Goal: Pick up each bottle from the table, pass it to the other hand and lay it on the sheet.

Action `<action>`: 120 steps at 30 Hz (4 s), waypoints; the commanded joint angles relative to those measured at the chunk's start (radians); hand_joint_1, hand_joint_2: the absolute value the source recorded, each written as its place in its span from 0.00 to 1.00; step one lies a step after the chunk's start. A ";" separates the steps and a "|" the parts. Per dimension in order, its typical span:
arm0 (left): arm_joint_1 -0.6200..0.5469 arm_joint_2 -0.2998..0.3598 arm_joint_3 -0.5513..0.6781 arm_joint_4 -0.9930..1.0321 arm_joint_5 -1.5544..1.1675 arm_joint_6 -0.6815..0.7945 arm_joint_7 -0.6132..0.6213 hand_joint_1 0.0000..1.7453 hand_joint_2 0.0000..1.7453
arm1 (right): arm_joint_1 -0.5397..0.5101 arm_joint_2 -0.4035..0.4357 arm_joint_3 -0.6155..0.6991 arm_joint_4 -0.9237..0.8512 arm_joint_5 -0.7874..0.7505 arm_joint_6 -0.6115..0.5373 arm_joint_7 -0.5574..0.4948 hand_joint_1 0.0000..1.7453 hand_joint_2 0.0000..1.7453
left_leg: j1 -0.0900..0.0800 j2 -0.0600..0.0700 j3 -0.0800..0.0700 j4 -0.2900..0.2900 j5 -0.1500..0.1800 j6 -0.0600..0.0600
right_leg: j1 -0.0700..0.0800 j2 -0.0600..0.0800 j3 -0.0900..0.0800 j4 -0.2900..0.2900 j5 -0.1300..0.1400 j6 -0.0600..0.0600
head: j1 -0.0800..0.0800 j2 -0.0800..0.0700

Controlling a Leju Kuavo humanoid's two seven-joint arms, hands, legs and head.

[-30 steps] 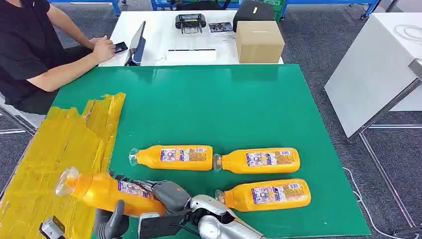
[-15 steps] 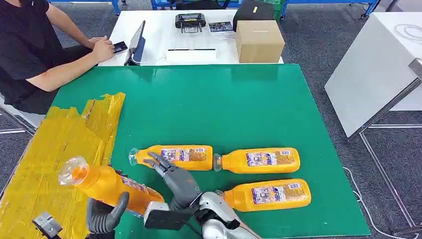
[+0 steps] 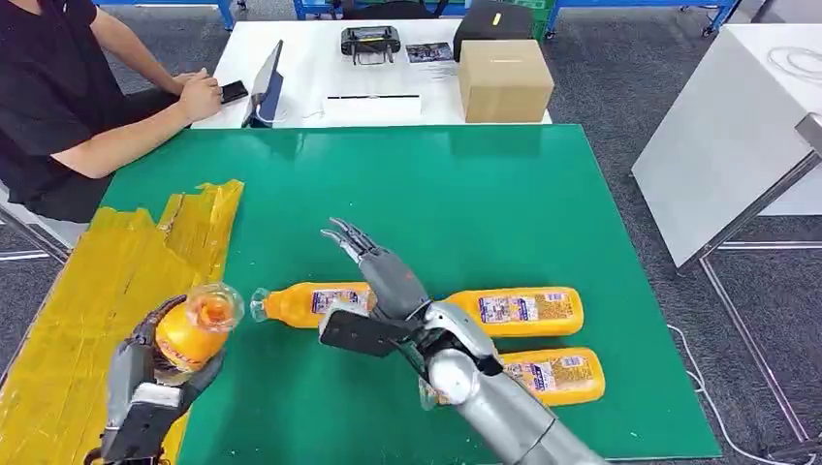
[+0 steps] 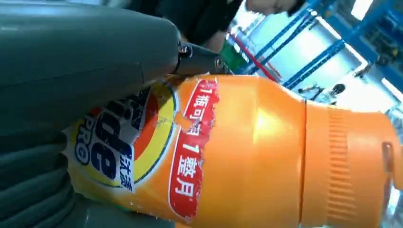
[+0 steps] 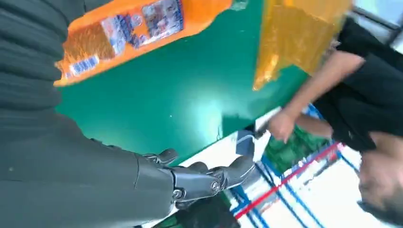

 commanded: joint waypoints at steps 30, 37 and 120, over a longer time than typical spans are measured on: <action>-0.193 0.486 -0.314 0.712 -0.122 -0.176 -0.062 0.00 0.00 | -0.465 0.149 0.343 0.749 -0.103 0.427 0.101 0.00 1.00 | 0.000 0.000 0.011 -0.002 0.006 -0.006 | 0.000 0.003 0.005 0.008 0.003 -0.004 | 0.001 0.000; -0.103 0.567 -0.295 0.589 -0.020 -0.289 -0.107 0.00 0.00 | -0.475 0.148 0.428 0.800 -0.108 0.421 0.127 0.00 1.00 | 0.000 0.007 0.011 -0.002 0.007 -0.008 | 0.000 0.008 0.002 0.013 0.004 -0.006 | 0.000 0.000; 0.048 -0.149 0.107 0.027 1.046 -0.803 0.108 0.00 1.00 | 0.198 0.146 0.000 0.027 0.218 -0.398 -0.073 1.00 1.00 | 0.000 -0.004 -0.010 0.000 0.008 -0.007 | 0.000 -0.001 -0.015 0.009 0.003 -0.006 | 0.000 0.000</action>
